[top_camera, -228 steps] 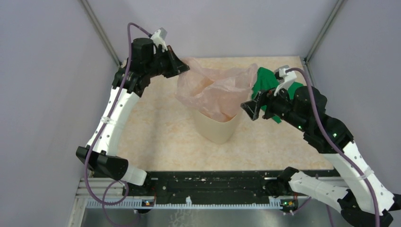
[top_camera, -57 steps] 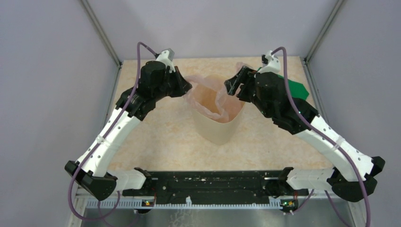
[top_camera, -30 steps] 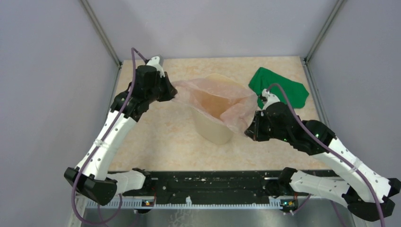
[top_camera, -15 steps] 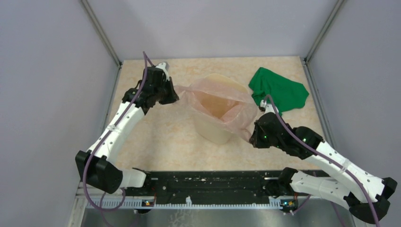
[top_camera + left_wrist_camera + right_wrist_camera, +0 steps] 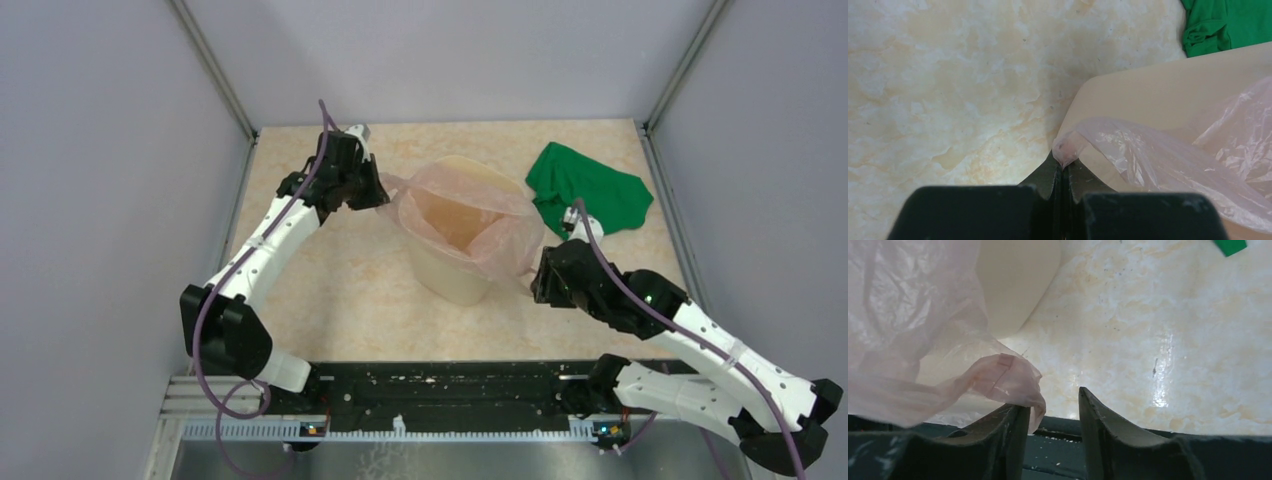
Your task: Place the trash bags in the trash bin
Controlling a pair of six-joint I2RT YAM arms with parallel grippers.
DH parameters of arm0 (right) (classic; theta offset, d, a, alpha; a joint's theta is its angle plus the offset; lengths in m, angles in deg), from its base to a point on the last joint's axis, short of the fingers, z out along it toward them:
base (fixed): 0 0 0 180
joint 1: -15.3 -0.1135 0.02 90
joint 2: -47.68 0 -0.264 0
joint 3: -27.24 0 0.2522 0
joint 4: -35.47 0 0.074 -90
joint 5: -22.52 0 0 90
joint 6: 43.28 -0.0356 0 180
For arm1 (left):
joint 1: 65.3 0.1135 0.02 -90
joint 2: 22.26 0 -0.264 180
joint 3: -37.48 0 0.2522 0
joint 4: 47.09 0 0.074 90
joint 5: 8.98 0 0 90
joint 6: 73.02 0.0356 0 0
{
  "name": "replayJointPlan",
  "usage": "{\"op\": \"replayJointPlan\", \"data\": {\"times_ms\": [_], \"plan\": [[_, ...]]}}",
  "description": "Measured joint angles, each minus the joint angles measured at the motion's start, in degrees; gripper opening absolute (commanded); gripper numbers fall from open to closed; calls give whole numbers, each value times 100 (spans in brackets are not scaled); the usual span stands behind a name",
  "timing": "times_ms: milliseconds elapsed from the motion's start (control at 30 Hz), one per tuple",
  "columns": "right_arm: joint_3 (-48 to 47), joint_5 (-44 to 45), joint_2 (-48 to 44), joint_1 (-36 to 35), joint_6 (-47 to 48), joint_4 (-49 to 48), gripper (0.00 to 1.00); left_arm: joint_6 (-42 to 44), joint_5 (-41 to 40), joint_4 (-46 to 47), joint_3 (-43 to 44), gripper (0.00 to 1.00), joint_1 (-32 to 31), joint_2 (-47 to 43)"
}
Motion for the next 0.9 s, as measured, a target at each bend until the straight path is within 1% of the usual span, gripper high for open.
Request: {"op": "replayJointPlan", "data": {"times_ms": [33, 100, 333, 367, 467, 533, 700, 767, 867, 900], "plan": [[-11, 20, -39, 0, -2, 26, 57, 0, 22, 17, 11, 1, 0, 15], [-109, 61, -144, 0, 33, 151, 65, 0, 61, 48, 33, 1, 2, 35], [-1005, 216, -393, 0, 245, 455, 82, 2, 114, 138, 66, 2, 4, 37], [-1154, 258, -411, 0, 326, 470, 83, 2, 125, 149, 66, 2, 4, 39], [-1582, 319, -354, 0, 667, 487, 84, 2, 144, 164, 66, 2, 4, 39], [-1961, 345, -157, 0, 964, 466, 86, 2, 149, 168, 66, 2, 4, 39], [-3064, 343, 791, 0, 1993, 72, 86, 2, 188, 170, 68, 2, 4, 39], [-3440, 247, 1182, 0, 2415, -105, 83, 2, 188, 170, 68, 2, 4, 39], [-4050, -44, 1871, 0, 3064, -343, 75, 2, 212, 173, 68, 2, 4, 39], [-4203, -111, 2057, 0, 3228, -372, 74, 2, 221, 175, 68, 2, 4, 39]]}}
